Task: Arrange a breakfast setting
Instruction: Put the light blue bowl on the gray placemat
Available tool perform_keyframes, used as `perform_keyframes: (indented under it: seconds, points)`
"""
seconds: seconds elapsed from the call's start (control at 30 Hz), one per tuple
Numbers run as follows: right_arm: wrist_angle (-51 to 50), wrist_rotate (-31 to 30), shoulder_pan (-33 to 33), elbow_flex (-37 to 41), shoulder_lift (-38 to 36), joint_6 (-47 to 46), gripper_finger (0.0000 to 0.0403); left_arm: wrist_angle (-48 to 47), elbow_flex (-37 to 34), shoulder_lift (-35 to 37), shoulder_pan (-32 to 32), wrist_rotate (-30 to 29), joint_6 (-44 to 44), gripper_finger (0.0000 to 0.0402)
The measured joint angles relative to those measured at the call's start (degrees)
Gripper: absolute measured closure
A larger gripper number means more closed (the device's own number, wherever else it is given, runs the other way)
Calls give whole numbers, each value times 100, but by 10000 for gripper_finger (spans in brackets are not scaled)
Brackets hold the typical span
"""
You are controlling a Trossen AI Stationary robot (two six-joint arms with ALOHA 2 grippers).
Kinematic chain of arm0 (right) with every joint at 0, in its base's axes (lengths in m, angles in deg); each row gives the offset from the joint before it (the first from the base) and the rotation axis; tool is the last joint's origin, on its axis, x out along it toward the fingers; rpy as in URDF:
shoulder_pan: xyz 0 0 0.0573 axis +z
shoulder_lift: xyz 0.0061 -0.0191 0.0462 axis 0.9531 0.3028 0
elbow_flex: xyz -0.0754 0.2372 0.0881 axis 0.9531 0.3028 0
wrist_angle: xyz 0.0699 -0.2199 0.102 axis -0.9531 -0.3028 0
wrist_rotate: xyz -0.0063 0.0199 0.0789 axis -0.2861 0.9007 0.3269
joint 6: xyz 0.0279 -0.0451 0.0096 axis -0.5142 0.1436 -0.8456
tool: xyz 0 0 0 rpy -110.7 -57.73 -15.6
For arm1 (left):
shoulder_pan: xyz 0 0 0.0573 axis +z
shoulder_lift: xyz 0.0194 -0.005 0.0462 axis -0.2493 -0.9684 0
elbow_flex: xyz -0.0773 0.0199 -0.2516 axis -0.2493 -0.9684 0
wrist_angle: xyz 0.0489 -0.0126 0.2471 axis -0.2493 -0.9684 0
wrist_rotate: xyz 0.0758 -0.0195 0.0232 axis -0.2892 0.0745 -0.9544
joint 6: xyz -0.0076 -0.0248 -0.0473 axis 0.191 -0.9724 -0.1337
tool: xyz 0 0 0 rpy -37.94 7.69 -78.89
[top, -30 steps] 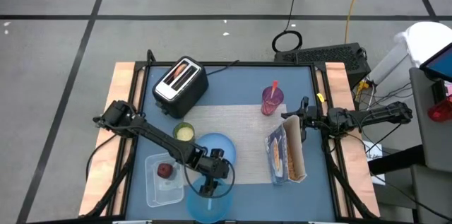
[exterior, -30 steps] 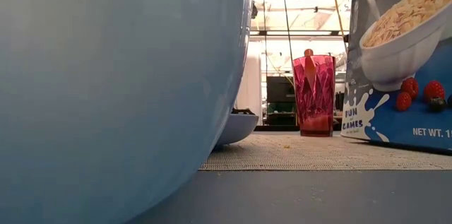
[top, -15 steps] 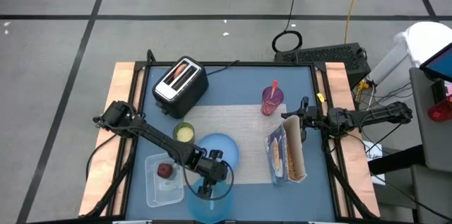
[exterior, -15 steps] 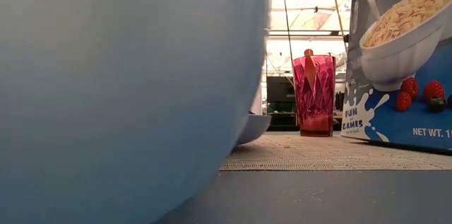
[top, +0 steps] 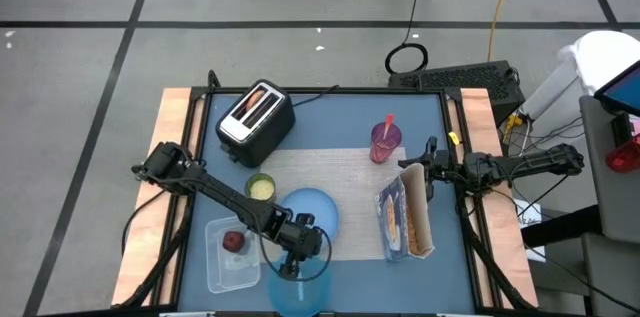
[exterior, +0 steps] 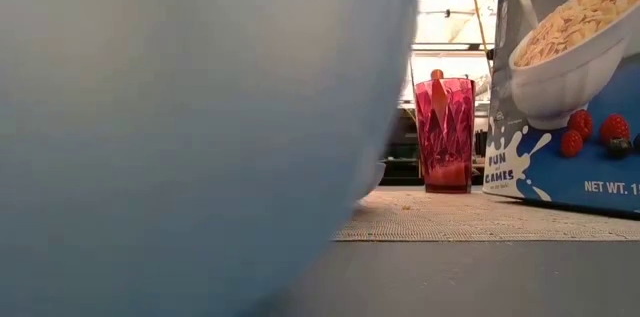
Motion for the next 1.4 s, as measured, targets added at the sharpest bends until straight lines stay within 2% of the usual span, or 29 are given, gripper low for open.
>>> perform_keyframes:
  seconds: [0.23,0.37,0.57,0.8,1.2,1.4]
  points:
    - [2,0,0,0,-2,1,394,93,0,515,60,54,-98,389]
    - [2,0,0,1,-2,1,394,485,0,801,228,-63,-409,389]
    - [2,0,0,0,-2,2,394,1203,4,1116,663,-390,-591,389]
    - [119,0,0,0,7,0,394,1633,2,1154,1422,-663,-589,389]
    - [103,0,0,0,20,0,394,1061,2,1146,2674,-755,-334,389]
    - [103,0,0,0,20,2,394,661,2,1142,3116,-1143,37,389]
